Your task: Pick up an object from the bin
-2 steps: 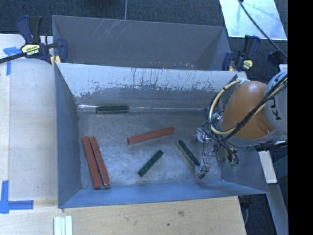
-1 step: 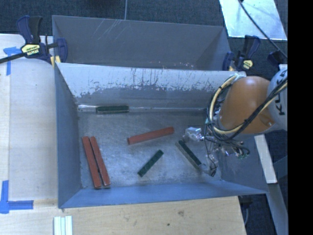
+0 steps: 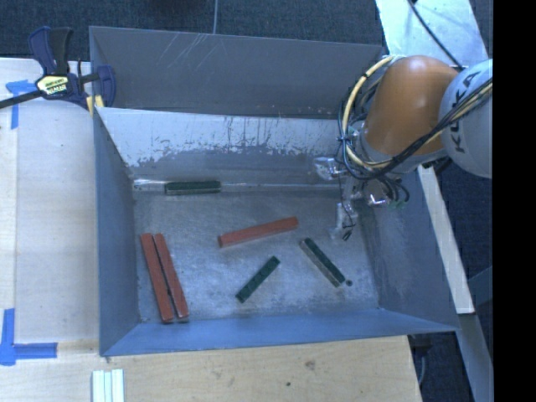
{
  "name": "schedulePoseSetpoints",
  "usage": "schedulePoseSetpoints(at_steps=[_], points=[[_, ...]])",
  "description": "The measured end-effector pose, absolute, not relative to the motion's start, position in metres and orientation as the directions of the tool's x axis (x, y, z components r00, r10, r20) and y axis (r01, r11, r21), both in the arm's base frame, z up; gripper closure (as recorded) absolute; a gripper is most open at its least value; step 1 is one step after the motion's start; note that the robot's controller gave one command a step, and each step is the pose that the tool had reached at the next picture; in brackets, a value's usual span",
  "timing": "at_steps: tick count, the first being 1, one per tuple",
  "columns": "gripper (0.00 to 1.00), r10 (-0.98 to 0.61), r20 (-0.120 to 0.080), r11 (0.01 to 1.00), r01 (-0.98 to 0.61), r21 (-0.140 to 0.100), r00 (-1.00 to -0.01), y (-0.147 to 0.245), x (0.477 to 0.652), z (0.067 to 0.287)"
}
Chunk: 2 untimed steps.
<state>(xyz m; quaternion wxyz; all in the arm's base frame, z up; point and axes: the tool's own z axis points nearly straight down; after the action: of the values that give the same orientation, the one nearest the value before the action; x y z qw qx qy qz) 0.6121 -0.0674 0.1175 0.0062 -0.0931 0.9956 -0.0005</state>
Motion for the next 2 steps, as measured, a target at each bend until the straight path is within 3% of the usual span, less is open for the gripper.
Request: schedulePoseSetpoints(at_steps=[1,2], points=[[0.0,-0.343,-0.004,0.939,-0.343,-0.002,-0.939,-0.0124,0.6282,0.0711],[1.0,-0.34,-0.006,0.94,-0.34,-0.001,-0.94,-0.0132,0.6285,0.0718]])
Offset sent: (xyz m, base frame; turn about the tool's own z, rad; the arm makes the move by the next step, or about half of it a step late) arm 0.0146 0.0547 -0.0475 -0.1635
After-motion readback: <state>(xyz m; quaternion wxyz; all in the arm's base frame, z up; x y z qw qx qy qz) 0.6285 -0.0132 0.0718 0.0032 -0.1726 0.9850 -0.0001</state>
